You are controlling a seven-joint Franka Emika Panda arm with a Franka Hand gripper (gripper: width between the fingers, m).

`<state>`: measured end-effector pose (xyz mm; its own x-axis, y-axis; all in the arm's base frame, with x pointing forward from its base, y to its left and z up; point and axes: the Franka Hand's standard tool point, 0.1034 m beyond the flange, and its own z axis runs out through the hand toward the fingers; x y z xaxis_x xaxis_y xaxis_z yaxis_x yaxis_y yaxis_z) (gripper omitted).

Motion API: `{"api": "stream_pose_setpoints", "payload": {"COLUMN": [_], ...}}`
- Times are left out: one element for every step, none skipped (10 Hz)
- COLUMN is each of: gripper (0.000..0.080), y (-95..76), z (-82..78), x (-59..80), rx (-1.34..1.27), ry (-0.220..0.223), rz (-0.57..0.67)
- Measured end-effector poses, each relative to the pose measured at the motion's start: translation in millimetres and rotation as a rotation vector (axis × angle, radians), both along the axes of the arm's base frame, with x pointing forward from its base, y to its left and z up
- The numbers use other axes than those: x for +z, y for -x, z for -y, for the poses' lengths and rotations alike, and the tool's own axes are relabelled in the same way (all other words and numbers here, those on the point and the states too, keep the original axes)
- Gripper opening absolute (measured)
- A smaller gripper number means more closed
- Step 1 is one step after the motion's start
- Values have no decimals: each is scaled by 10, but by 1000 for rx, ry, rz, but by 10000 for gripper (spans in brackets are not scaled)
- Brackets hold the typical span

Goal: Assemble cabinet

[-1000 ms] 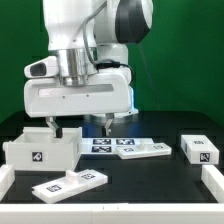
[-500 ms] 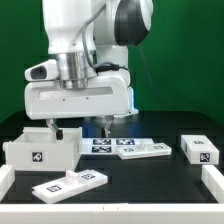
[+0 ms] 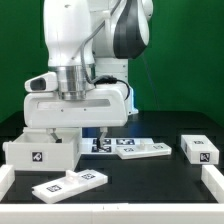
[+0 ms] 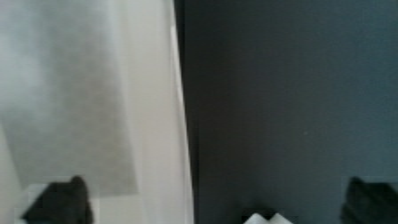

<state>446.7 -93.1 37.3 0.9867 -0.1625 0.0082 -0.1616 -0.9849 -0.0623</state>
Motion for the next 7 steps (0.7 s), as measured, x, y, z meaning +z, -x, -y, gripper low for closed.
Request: {"api": "stream_pose_setpoints", "payload": {"gripper": [687,504,310,310,161,161,88], "y": [2,2,2,2,0,-9,-11], "z": [-2,-2,-2,-2,-2,2,3], "x": [-3,-3,-4,-4,-3,2,4], "rx": [0,0,0,1,2,4,4], "ry": [0,0,0,0,0,2,2], "rz": [-1,-1,-1,-1,0,4,5]}}
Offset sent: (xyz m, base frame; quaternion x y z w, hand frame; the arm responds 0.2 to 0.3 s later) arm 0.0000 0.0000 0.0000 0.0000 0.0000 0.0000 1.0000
